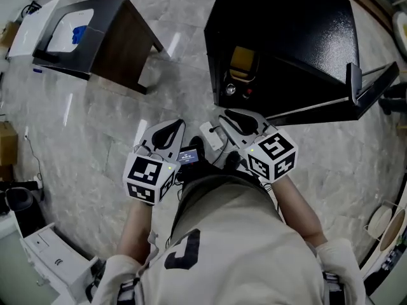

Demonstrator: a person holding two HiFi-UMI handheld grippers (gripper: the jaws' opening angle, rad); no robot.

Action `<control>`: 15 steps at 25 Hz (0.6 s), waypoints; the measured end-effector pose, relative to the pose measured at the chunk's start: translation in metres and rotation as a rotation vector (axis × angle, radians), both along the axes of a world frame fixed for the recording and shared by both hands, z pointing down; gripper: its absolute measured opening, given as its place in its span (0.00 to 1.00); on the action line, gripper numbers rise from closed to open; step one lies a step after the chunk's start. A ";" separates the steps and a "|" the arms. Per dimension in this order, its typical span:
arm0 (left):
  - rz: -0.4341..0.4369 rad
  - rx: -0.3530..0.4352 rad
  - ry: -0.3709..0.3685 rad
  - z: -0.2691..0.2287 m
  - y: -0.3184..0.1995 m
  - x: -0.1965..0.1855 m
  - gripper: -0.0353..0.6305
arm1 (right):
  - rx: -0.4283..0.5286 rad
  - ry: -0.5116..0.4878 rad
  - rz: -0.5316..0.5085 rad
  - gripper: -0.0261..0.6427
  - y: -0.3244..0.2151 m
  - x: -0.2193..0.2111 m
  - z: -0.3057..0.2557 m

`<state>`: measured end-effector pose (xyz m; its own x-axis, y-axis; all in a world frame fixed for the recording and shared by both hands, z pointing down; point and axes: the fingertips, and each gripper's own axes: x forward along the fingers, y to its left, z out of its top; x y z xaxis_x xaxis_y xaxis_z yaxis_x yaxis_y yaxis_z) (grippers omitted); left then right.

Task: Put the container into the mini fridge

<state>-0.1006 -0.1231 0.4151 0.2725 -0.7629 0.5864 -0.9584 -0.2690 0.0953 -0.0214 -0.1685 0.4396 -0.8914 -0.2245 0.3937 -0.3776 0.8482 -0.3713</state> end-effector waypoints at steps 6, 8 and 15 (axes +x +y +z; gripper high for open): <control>0.047 0.023 -0.009 -0.013 0.005 0.034 0.14 | -0.011 -0.047 -0.001 0.10 0.012 0.026 -0.020; 0.072 0.033 -0.008 -0.016 0.008 0.040 0.14 | -0.014 -0.053 0.001 0.09 0.018 0.029 -0.021; 0.171 0.054 0.000 -0.020 0.020 0.024 0.14 | -0.015 -0.074 0.025 0.09 0.043 0.010 -0.029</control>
